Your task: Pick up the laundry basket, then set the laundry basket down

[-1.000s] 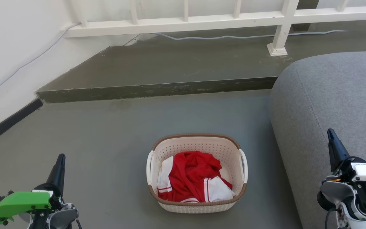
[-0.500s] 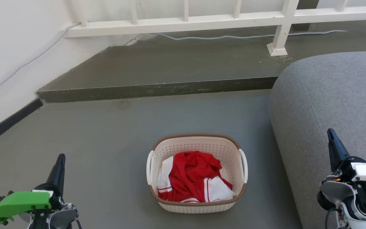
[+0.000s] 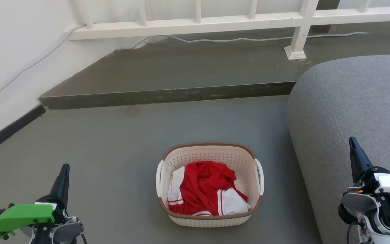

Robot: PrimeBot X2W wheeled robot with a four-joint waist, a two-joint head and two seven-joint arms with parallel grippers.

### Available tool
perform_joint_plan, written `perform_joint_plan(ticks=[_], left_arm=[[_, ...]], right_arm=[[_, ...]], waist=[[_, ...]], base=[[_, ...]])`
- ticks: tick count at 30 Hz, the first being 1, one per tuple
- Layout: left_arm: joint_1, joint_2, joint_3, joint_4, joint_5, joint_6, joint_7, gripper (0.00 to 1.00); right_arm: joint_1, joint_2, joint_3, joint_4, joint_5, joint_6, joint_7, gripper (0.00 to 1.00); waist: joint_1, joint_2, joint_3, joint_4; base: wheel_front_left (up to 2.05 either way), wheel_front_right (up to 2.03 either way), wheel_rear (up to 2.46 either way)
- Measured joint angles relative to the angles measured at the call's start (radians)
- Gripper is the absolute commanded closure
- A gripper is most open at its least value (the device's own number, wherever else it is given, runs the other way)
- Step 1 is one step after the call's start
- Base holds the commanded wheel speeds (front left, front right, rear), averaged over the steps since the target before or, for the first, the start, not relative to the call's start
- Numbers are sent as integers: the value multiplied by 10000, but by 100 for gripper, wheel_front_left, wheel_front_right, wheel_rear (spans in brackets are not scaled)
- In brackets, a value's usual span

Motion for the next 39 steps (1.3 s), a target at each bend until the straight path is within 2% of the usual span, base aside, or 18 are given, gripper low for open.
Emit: perform_joint_plan(ticks=[39], left_arm=[[0,0,0,-6,0,0,0,100]], right_arm=[[0,0,0,-10,0,0,0,100]], waist=[[0,0,0,0]], base=[[0,0,0]])
